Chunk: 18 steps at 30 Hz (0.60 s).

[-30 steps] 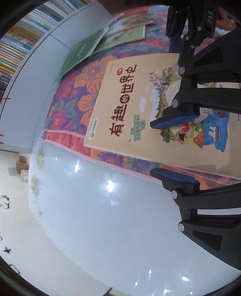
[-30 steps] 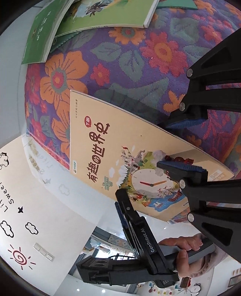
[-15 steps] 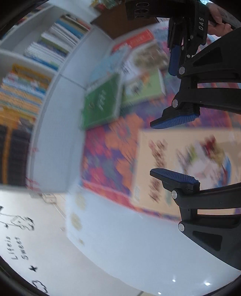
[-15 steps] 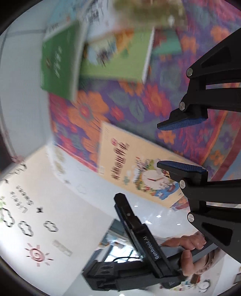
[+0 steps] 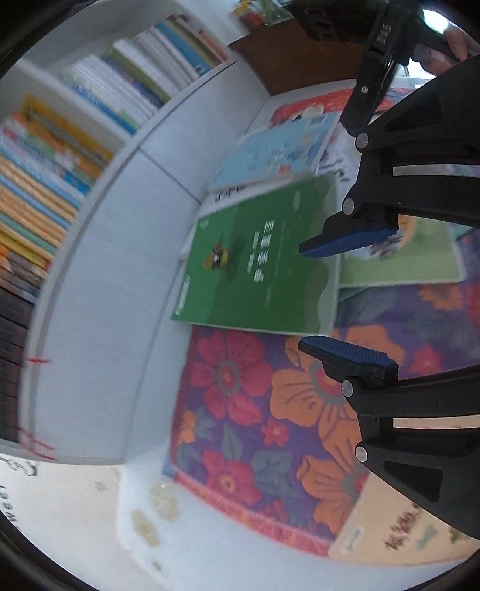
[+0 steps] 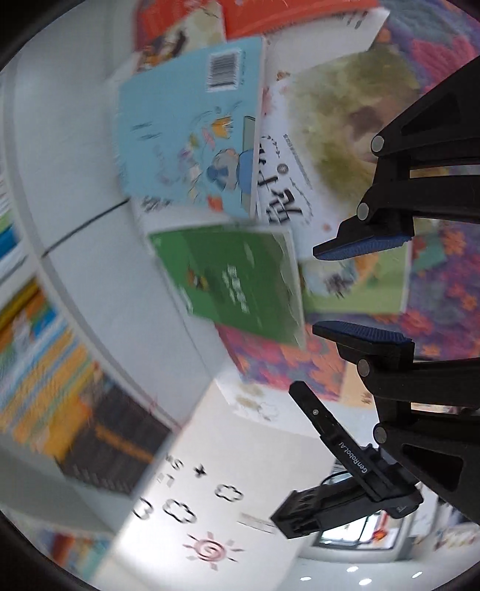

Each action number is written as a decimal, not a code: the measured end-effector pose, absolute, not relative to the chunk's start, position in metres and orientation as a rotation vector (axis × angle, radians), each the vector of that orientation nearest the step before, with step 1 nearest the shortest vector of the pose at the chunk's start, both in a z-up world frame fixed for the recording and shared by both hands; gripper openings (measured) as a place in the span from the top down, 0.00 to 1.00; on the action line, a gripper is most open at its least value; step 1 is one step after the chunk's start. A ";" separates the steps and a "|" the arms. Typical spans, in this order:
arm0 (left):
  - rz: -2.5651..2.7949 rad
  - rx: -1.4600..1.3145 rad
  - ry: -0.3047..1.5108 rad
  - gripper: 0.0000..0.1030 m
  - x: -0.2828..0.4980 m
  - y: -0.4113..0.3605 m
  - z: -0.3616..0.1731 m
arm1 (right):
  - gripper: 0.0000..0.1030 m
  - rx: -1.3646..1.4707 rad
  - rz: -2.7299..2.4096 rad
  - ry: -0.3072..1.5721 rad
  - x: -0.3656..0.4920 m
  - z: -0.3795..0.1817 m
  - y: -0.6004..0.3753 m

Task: Organize books

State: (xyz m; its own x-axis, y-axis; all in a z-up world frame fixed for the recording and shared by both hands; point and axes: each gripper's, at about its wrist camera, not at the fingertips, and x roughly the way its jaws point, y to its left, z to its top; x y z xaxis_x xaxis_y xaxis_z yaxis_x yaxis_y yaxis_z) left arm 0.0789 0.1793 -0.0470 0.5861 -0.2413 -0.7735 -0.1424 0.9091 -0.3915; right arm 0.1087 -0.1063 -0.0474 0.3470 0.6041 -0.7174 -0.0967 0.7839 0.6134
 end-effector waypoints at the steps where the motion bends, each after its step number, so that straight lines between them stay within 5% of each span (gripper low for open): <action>1: -0.058 -0.451 0.958 0.61 0.083 0.181 -0.052 | 0.68 0.541 0.454 1.132 0.114 -0.055 -0.109; 11: -0.145 -0.534 1.047 0.60 0.119 0.181 -0.104 | 0.75 0.631 0.421 1.130 0.167 -0.107 -0.101; 18: -0.133 -0.464 1.038 0.62 0.109 0.175 -0.090 | 0.83 0.537 0.424 1.158 0.168 -0.105 -0.097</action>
